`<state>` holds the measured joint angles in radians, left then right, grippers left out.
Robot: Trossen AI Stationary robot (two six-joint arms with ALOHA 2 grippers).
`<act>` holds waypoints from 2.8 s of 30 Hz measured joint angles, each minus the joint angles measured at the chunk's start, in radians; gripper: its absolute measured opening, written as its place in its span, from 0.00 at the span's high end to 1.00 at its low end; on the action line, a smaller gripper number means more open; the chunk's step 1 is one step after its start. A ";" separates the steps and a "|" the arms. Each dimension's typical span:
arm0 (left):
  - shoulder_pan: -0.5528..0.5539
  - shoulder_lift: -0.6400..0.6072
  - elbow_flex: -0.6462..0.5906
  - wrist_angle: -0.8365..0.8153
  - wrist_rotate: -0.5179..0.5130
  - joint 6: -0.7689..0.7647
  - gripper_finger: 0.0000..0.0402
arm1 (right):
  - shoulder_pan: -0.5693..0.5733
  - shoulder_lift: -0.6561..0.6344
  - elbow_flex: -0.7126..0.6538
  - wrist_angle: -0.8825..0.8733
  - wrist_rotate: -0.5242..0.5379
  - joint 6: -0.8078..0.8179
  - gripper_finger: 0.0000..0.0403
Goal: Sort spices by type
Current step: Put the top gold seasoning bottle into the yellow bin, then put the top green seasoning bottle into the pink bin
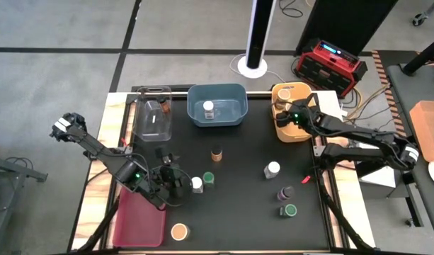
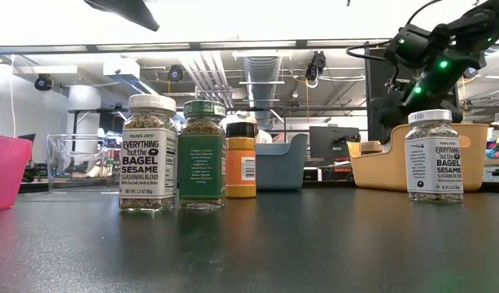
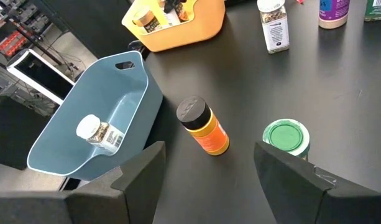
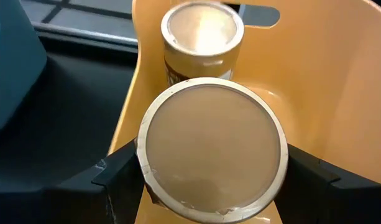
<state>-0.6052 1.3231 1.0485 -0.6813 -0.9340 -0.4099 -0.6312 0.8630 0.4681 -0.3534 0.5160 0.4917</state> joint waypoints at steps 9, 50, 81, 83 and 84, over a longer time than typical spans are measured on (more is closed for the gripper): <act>0.000 0.000 0.000 0.000 -0.002 0.000 0.43 | 0.000 0.038 -0.021 0.070 0.000 -0.062 0.33; 0.000 0.000 0.000 0.001 -0.002 0.000 0.43 | 0.000 0.100 0.012 0.106 0.007 -0.056 0.09; 0.000 0.000 0.000 0.058 0.006 -0.022 0.43 | 0.349 -0.011 0.350 -0.302 -0.156 0.106 0.09; 0.000 0.000 0.000 0.074 0.022 -0.018 0.43 | 0.416 -0.010 0.359 -0.303 -0.179 0.129 0.09; 0.000 0.000 0.000 0.086 0.036 -0.014 0.43 | 0.454 -0.010 0.365 -0.302 -0.180 0.146 0.09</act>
<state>-0.6048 1.3235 1.0485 -0.5953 -0.8976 -0.4234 -0.1771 0.8525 0.8328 -0.6556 0.3358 0.6378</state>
